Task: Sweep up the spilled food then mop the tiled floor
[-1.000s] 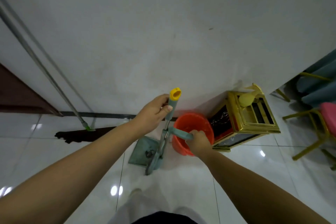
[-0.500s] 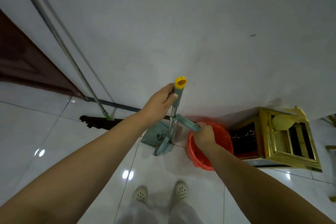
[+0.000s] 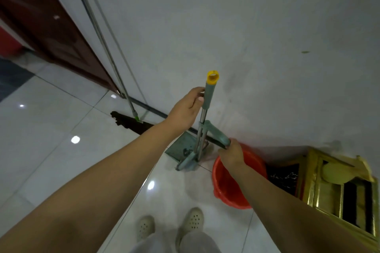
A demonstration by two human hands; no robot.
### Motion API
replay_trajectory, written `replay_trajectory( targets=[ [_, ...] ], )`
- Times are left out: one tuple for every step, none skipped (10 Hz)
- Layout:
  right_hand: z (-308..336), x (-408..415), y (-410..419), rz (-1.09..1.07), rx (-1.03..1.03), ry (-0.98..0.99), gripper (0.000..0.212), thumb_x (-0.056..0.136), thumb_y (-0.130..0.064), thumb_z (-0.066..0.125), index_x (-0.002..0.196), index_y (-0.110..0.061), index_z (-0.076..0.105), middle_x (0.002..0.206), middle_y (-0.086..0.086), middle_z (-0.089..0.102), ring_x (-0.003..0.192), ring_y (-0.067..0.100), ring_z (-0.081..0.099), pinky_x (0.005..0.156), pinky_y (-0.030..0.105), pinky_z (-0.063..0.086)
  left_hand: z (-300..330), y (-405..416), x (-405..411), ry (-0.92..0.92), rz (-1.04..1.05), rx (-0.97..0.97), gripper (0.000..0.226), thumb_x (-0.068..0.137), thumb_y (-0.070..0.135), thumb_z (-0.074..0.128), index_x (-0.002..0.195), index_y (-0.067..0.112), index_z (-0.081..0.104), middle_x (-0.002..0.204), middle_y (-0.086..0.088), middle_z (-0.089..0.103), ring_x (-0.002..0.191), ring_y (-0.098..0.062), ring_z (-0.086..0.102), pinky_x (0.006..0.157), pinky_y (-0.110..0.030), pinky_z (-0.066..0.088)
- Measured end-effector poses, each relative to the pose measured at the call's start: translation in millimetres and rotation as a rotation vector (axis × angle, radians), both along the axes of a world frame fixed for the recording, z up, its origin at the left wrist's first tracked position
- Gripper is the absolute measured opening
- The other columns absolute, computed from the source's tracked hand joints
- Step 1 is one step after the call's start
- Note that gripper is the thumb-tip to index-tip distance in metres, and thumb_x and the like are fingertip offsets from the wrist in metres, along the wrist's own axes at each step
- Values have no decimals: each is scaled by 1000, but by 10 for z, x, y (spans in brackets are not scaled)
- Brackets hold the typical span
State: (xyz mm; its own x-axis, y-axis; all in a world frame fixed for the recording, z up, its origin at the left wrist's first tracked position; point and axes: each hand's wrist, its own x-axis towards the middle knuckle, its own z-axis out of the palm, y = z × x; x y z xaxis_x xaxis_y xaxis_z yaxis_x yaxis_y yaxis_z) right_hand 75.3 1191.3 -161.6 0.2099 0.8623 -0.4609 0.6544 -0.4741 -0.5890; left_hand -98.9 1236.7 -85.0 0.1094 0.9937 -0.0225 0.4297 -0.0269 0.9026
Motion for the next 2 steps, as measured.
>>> replay_trajectory(
  targets=[
    [10, 90, -123, 30, -38, 8, 27, 90, -4, 54, 117, 2, 55, 113, 15, 63, 104, 24, 60, 71, 13, 35, -17, -111, -33, 20, 5, -11, 36, 102, 32, 33, 135, 21, 43, 120, 11, 53, 114, -7, 49, 96, -24, 37],
    [139, 196, -285, 11, -54, 70, 30, 91, -7, 55, 121, -3, 59, 117, 13, 63, 110, 27, 59, 72, 14, 36, -15, -275, -95, 1, 31, -53, 38, 101, 33, 34, 138, 24, 40, 123, 8, 52, 116, -9, 48, 97, -23, 36]
  ],
)
